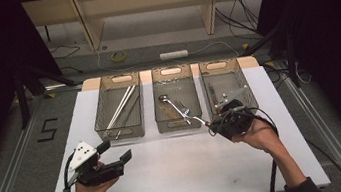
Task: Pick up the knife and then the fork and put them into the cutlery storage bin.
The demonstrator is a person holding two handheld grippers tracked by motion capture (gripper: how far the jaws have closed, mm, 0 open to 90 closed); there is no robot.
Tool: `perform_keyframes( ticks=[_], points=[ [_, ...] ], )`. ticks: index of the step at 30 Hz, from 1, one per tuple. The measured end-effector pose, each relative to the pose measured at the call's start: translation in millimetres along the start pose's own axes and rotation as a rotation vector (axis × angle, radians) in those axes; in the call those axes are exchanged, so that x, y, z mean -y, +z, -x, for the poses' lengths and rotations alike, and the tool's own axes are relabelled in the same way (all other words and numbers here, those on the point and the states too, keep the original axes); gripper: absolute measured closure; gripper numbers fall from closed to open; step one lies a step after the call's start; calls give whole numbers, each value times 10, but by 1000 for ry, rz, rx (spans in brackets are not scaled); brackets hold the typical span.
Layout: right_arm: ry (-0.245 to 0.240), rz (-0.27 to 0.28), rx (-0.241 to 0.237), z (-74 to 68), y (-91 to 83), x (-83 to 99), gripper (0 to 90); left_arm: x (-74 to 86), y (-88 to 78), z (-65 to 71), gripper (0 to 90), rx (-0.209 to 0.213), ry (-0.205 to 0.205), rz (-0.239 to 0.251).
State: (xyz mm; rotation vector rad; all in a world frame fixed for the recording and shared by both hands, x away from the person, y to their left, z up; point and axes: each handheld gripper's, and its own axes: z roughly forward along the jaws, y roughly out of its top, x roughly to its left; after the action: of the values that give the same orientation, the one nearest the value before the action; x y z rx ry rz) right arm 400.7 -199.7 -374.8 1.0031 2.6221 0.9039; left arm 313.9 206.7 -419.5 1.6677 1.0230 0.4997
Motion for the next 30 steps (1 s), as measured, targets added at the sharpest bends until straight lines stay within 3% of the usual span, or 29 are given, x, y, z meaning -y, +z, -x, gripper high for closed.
perform_keyframes(
  ticks=[14, 30],
  points=[
    [68, 17, 53, 381, -75, -326, 775, 0, 0, -4, 155, 2, 1, 0],
    [187, 10, 100, 796, 12, -428, 775, 1, 8, 0, 155, 2, 1, 1]
  ],
)
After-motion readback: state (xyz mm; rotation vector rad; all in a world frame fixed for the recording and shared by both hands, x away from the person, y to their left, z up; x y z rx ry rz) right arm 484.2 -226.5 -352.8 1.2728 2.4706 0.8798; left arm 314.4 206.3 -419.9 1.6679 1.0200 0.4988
